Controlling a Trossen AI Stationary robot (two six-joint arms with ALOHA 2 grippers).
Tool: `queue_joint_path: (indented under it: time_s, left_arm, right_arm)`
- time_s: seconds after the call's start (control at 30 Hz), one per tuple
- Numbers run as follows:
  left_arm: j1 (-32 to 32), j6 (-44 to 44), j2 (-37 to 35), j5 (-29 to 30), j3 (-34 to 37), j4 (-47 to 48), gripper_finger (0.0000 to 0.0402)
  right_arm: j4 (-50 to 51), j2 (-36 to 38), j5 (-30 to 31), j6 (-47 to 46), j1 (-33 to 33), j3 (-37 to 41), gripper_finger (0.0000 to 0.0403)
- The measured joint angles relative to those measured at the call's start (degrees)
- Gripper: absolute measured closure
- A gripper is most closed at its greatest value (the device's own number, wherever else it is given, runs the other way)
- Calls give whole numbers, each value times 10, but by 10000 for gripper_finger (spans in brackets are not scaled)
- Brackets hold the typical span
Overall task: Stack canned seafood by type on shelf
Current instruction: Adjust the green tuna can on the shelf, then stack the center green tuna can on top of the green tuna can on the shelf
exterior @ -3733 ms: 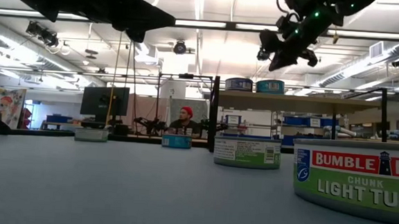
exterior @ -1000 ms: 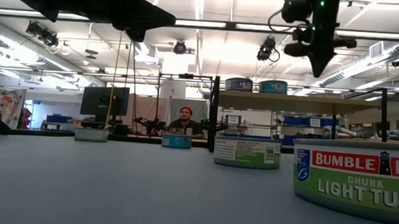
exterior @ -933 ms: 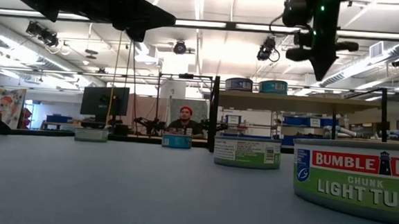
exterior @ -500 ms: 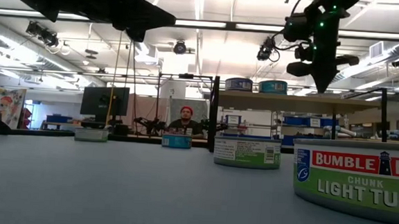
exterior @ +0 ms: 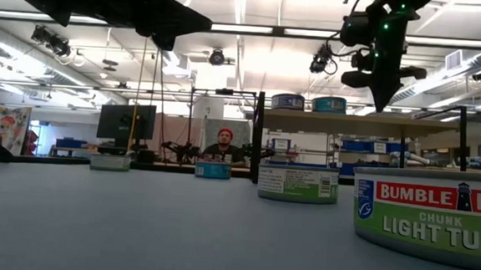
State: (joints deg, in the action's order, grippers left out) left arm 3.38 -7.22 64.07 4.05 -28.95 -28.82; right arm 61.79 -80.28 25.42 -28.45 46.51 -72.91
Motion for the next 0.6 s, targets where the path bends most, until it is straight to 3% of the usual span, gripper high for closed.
queue_joint_path:
  time_s: [0.33,0.6]
  left_arm:
    - [0,0,0,0,0,0,400]
    - [0,0,0,0,0,0,400]
  right_arm:
    - [-41,72,3,61,-61,-3,401]
    - [-211,153,-14,103,-158,124,401]
